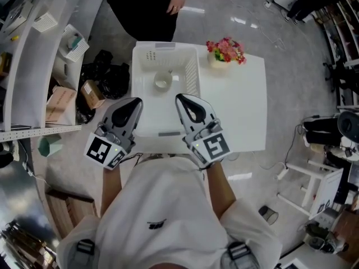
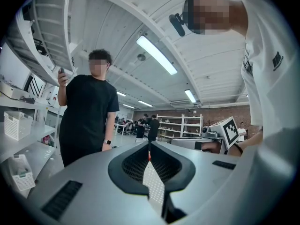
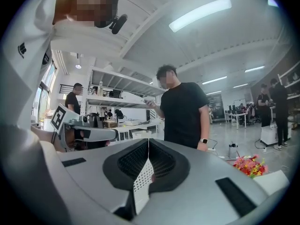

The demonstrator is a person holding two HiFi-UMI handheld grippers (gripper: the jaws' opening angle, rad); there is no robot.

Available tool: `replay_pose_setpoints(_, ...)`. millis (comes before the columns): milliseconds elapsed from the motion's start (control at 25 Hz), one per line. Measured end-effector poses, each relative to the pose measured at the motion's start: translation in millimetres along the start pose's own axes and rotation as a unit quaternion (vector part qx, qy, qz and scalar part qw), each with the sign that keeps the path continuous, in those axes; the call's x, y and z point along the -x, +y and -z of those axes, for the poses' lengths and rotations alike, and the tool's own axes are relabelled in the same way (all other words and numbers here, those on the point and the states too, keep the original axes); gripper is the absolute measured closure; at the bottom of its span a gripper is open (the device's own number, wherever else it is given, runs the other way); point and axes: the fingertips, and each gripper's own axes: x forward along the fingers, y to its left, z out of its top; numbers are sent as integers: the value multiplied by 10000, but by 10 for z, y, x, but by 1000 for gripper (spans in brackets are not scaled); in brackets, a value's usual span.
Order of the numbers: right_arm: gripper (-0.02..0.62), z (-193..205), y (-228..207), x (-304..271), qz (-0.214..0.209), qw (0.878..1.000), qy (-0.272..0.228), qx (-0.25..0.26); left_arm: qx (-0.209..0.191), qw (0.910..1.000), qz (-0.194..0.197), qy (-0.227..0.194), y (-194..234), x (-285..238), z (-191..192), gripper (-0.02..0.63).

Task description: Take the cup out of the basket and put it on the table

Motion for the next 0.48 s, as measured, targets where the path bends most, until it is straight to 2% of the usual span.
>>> replay_pose_setpoints(320, 586, -10, -208, -239, -234, 9994, 79, 253, -137, 9997, -151, 127, 136, -203, 59, 586)
replay_pose_setpoints(480, 584, 96, -273, -322, -404, 9978, 277, 436, -86, 9996, -228, 170, 191, -255, 111, 586)
